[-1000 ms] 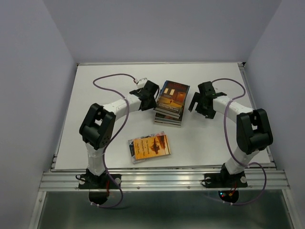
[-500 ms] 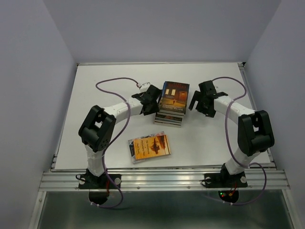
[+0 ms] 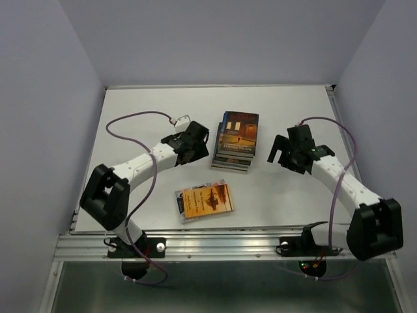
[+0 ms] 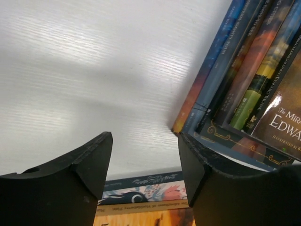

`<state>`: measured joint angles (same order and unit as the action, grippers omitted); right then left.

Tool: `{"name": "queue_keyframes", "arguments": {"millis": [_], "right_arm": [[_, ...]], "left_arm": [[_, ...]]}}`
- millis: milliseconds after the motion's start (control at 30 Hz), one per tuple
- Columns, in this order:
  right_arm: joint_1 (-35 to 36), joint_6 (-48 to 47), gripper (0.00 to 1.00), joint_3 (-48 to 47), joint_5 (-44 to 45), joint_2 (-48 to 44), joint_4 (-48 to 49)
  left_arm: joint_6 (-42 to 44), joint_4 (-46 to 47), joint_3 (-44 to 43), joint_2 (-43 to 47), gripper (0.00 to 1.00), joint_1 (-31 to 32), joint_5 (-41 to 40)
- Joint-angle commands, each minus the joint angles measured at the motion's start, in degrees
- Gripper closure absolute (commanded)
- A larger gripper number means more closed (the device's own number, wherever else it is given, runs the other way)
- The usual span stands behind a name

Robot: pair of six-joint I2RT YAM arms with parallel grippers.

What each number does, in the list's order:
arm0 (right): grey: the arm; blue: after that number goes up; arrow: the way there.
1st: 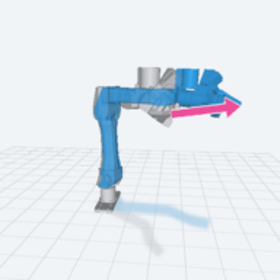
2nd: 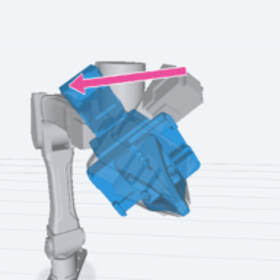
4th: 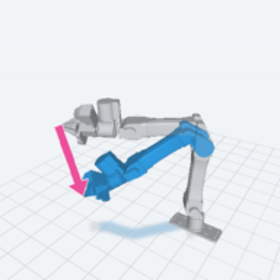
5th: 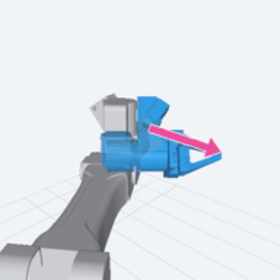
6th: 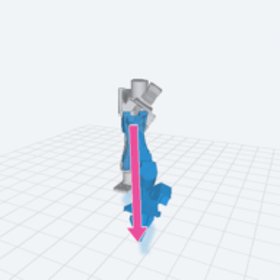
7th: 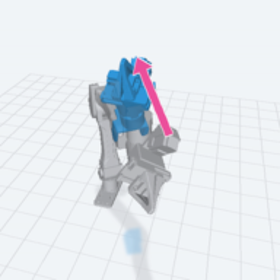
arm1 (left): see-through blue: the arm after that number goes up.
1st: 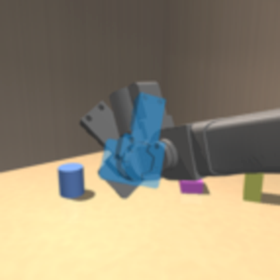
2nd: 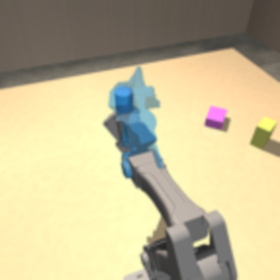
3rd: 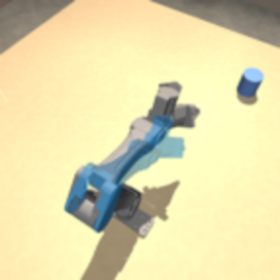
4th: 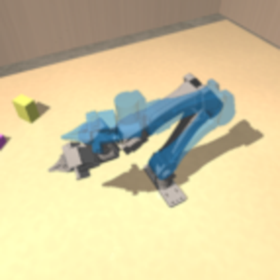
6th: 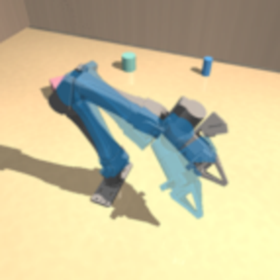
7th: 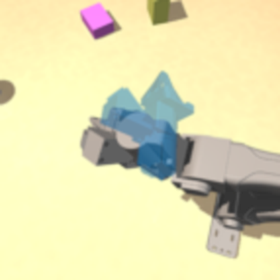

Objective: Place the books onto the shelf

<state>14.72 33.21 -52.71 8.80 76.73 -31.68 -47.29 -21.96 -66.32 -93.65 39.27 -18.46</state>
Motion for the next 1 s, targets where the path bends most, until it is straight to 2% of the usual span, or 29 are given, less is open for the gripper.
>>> {"name": "queue_keyframes", "arguments": {"millis": [0,67,100,200,267,400,567,767,800,867,967], "right_arm": [[2.84,-7.10,0.00,5.77,-11.87,-10.88,-7.15],[16.86,-8.16,0.00,6.74,-10.74,-13.09,-8.22],[26.75,-8.42,0.00,6.74,-10.03,-13.10,-7.44],[37.36,-9.04,0.00,6.39,-11.79,-10.65,-2.97],[45.70,-10.26,0.00,4.91,-5.59,-6.26,-2.07],[52.67,-13.25,0.00,2.01,0.24,1.39,-1.11],[55.42,-18.62,0.00,-0.11,2.88,8.87,3.19],[55.42,-24.23,0.00,-8.45,10.18,19.93,16.28],[55.42,-24.86,0.00,-9.86,13.75,21.52,20.04],[53.05,-26.00,0.00,-15.82,16.94,27.14,22.18],[47.71,-26.44,0.00,-21.36,16.25,32.68,25.52]], "left_arm": [[-2.46,-3.62,6.36,9.78,0.28,-2.52,-3.96],[-2.46,-3.27,8.74,12.42,0.22,-3.93,-2.91],[-2.28,-2.75,10.76,14.78,0.15,-5.41,-1.42],[-0.71,-2.30,13.06,19.36,0.10,-8.06,0.53],[-0.44,-3.44,14.46,22.78,0.06,-10.87,0.35],[-0.26,-4.94,17.62,29.20,0.01,-15.35,0.09],[-0.61,-6.17,20.09,36.51,0.01,-19.31,-0.70],[-0.44,-8.01,20.97,40.38,0.01,-21.86,-0.97],[-0.52,-8.02,21.23,40.65,0.01,-22.56,-1.05],[-0.87,-7.93,21.59,40.82,0.01,-23.09,-0.70],[-0.96,-6.09,23.52,40.65,0.01,-24.23,0.96]]}}
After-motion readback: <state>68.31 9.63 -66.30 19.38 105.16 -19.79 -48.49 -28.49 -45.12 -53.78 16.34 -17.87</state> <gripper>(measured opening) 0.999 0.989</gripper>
